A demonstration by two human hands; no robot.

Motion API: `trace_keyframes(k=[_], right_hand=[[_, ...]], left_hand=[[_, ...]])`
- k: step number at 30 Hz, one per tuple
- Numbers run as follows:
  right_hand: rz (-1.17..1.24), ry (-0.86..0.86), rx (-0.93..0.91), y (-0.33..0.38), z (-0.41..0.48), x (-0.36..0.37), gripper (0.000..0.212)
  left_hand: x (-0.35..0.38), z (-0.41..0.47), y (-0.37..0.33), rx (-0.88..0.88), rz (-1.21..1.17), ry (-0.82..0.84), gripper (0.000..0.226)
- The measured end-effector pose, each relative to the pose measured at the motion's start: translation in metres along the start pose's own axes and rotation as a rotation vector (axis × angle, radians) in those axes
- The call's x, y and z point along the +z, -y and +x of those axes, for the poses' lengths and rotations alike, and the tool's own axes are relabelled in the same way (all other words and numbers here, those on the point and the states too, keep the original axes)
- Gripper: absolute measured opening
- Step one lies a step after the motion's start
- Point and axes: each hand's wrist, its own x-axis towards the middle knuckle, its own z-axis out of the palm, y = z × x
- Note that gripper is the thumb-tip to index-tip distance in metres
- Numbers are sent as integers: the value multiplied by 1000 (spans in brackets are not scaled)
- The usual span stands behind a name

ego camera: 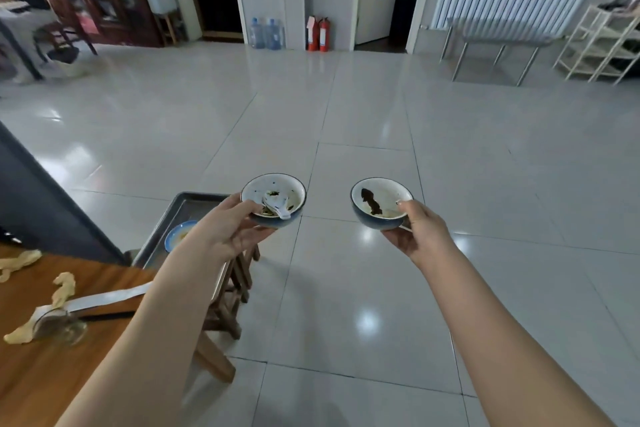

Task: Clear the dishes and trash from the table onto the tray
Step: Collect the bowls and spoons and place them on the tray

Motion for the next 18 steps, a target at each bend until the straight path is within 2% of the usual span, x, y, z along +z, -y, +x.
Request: trace_keyframes(k=[7,15,18], right_hand=[[-49,62,12,27,98,29,7],[-239,295,39,63,228,83,19],[-286,388,60,70,266,110,18]], left_hand=[[34,73,-24,9,-1,-36,18],[59,155,-42,78,-191,-121,19],[60,178,-43,70,-279,-209,25]])
